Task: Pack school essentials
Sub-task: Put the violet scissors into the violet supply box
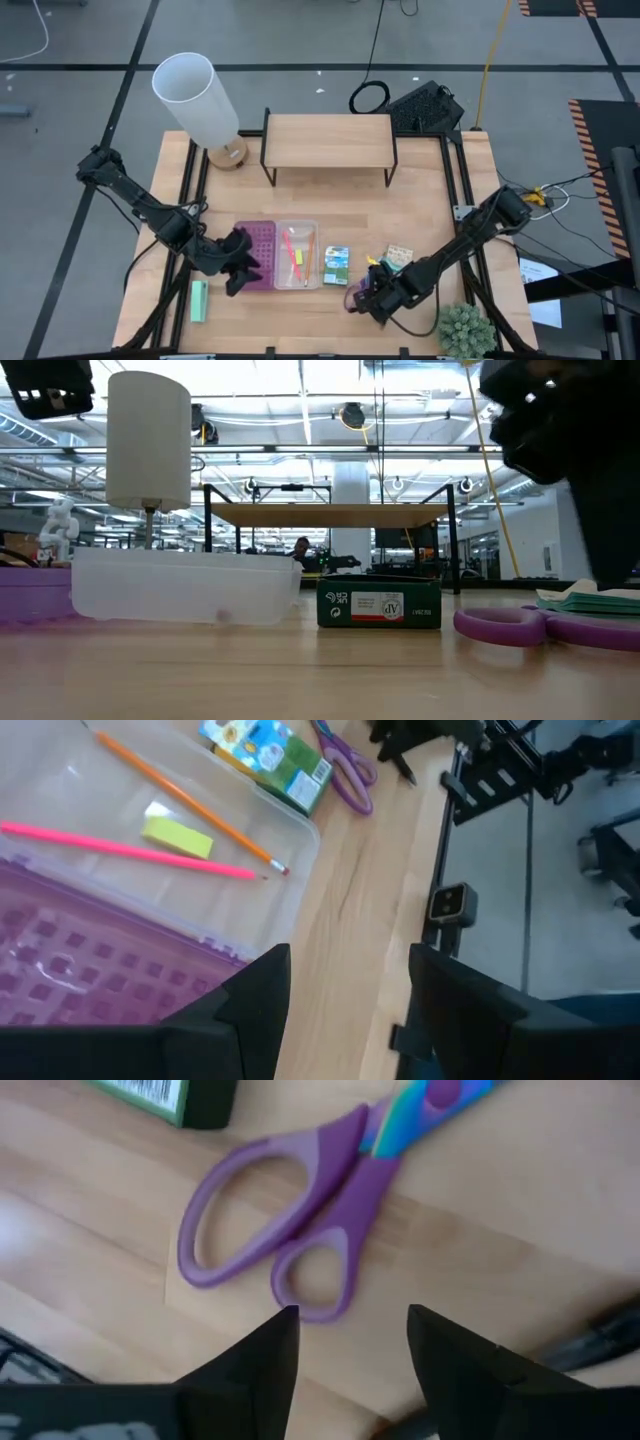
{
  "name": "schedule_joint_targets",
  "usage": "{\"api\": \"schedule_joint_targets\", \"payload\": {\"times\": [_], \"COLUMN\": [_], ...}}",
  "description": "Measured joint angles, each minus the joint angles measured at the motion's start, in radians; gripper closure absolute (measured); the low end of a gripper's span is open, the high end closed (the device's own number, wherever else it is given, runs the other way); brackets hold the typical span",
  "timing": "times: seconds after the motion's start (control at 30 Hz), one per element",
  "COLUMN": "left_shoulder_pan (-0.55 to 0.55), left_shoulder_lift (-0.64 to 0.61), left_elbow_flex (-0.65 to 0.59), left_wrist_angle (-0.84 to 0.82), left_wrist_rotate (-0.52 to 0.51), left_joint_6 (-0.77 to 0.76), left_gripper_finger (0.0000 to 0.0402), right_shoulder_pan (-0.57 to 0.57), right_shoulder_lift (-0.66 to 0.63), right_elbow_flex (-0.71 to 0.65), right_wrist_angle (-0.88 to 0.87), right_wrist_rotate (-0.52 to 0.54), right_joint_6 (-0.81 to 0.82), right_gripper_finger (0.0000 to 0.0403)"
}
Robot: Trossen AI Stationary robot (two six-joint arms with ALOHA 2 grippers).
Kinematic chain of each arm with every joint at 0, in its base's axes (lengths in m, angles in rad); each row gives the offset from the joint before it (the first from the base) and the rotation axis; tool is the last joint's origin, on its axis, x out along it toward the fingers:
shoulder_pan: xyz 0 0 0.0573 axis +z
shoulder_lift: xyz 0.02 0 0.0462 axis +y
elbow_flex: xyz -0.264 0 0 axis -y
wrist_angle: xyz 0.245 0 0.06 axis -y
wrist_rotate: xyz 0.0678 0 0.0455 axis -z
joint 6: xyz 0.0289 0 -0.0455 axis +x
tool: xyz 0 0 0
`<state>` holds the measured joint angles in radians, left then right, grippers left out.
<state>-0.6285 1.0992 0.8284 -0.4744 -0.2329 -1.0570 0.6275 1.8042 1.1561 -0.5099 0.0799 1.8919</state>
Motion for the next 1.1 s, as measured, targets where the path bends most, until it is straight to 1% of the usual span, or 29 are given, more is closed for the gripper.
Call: {"api": "schedule_joint_targets", "payload": {"times": [0.1, 0.13, 0.2, 0.27, 0.47, 0.7, 0.83, 0.93, 0.97, 1.07, 1.1], "left_shoulder_pan": [0.000, 0.000, 0.000, 0.000, -0.002, 0.002, 0.002, 0.002, 0.002, 0.002, 0.002], "left_shoulder_lift": [0.000, 0.000, 0.000, 0.000, 0.000, 0.000, 0.000, 0.000, 0.000, 0.000, 0.000], "left_elbow_flex": [0.000, 0.000, 0.000, 0.000, 0.000, 0.000, 0.000, 0.000, 0.000, 0.000, 0.000], "left_wrist_angle": [0.005, 0.005, 0.004, 0.004, -0.002, 0.001, -0.001, -0.001, -0.002, -0.002, -0.002], "left_wrist_rotate": [-0.006, -0.005, -0.005, -0.005, -0.006, -0.006, -0.008, -0.011, -0.011, -0.006, -0.006], "left_joint_6": [0.034, 0.048, 0.071, 0.083, 0.129, 0.121, 0.121, 0.131, 0.133, 0.136, 0.136], "left_gripper_finger": [0.0195, 0.0195, 0.0195, 0.0195, 0.0195, 0.0195, 0.0195, 0.0195, 0.0195, 0.0195, 0.0195], "right_shoulder_pan": [-0.021, -0.027, -0.035, -0.033, -0.045, -0.059, -0.059, -0.059, -0.059, -0.053, -0.047], "right_shoulder_lift": [0.008, 0.010, 0.011, 0.011, -0.016, -0.019, -0.019, -0.019, -0.019, -0.018, -0.018], "right_elbow_flex": [0.000, 0.000, 0.000, 0.000, 0.000, 0.000, 0.000, -0.005, -0.013, -0.035, -0.040], "right_wrist_angle": [0.001, 0.004, -0.004, -0.013, -0.048, 0.068, 0.119, 0.113, 0.113, 0.108, 0.117], "right_wrist_rotate": [-0.003, -0.015, -0.072, -0.099, -0.054, -0.045, 0.060, 0.097, 0.081, -0.051, -0.081], "right_joint_6": [-0.004, -0.014, -0.040, -0.033, -0.002, 0.033, 0.041, 0.119, 0.146, 0.168, 0.171], "right_gripper_finger": [0.0225, 0.0225, 0.0225, 0.0225, 0.0225, 0.0225, 0.0224, 0.0219, 0.0216, 0.0206, 0.0204]}}
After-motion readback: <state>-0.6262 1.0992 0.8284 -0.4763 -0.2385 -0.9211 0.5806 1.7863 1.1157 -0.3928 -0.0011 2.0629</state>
